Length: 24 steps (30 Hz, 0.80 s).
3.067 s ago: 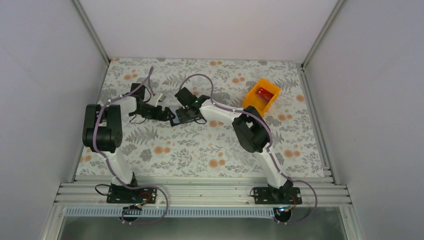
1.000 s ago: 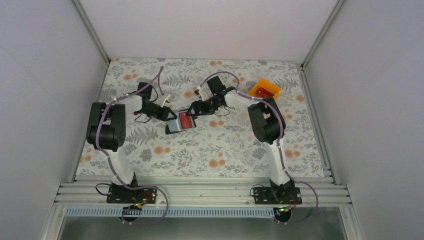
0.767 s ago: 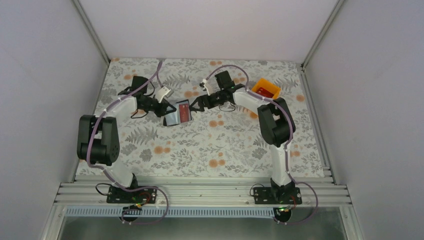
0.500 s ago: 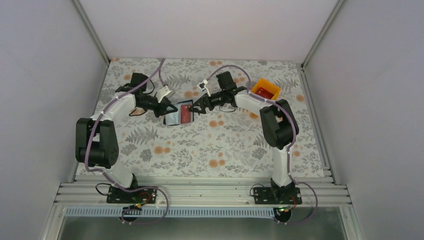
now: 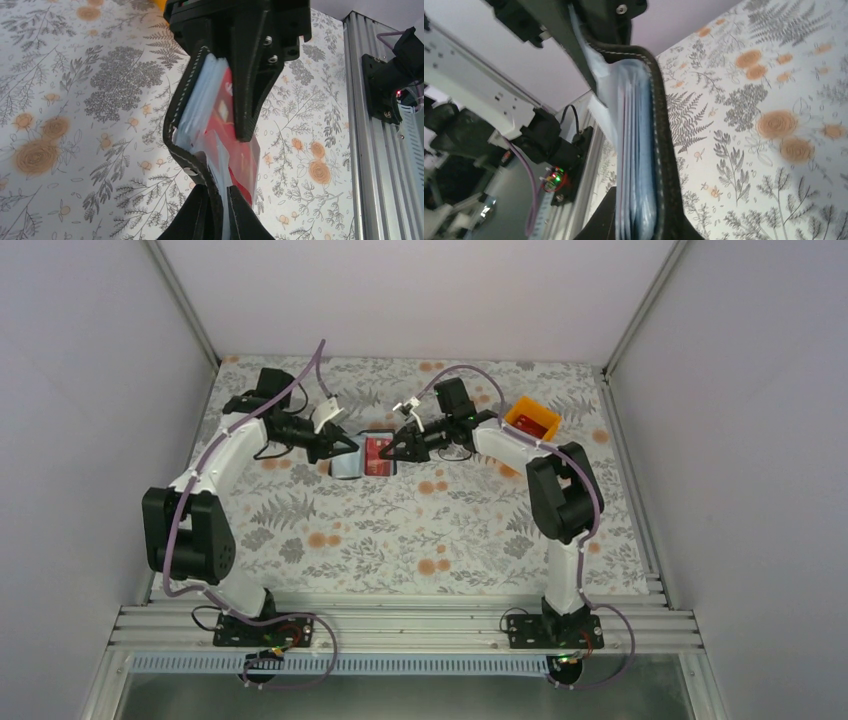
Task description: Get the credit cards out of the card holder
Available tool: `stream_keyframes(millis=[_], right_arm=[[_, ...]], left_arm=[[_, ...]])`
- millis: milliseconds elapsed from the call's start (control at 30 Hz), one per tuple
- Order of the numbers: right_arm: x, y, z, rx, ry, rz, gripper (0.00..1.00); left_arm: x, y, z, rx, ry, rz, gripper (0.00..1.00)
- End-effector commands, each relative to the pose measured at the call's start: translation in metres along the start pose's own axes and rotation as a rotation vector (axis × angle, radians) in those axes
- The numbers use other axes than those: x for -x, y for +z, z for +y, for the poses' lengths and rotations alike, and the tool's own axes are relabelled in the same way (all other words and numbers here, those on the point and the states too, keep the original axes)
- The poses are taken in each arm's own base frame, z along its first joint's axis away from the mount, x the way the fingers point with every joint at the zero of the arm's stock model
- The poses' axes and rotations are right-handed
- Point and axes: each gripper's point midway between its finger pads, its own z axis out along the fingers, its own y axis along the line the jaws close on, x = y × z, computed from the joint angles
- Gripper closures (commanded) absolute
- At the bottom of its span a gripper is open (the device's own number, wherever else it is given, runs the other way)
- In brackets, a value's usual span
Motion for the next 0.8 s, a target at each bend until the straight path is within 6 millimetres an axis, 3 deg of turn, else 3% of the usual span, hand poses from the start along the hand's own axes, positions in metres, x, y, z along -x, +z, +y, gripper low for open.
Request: stream_keyframes(millis=[0, 100, 200, 233, 300, 367, 433, 533, 600, 767], right_arm=[[0.014, -0.004, 0.025, 0.020, -0.076, -0.003, 0.96], [0.017, -0.007, 0.028, -0.019, -0.078, -0.005, 0.95], [0.025, -0.011, 0.024, -0.092, -0.061, -0.019, 0.96], [0.027, -0.013, 0.020, -0.128, -0.044, -0.023, 0.96], [0.034, -0.017, 0.006, -0.221, 0.010, -0.034, 0.95], [0.040, -0.022, -0.010, -0.323, 0.063, -0.048, 0.95], [0.046, -0.029, -0.024, -0.422, 0.120, -0.068, 0.95], [0.057, -0.036, -0.031, -0.515, 0.163, -0.102, 0.96], [0.063, -0.036, -0.031, -0.555, 0.163, -0.108, 0.96], [0.077, -0.038, -0.032, -0.655, 0.180, -0.097, 0.96]], left_arm=[[0.017, -0.005, -0.003, -0.010, -0.001, -0.051, 0.98], [0.012, -0.014, 0.023, 0.102, -0.084, -0.039, 0.93], [0.002, -0.040, 0.068, 0.289, -0.209, -0.030, 0.53], [-0.001, -0.051, 0.082, 0.350, -0.245, -0.027, 0.47], [-0.002, -0.071, 0.101, 0.436, -0.287, -0.029, 0.42], [0.006, -0.087, 0.107, 0.474, -0.273, -0.046, 0.40], [0.022, -0.097, 0.104, 0.495, -0.226, -0.064, 0.39], [0.049, -0.101, 0.083, 0.465, -0.141, -0.109, 0.41], [0.064, -0.088, 0.061, 0.391, -0.090, -0.103, 0.47], [0.072, -0.032, -0.001, 0.112, -0.073, -0.065, 0.50]])
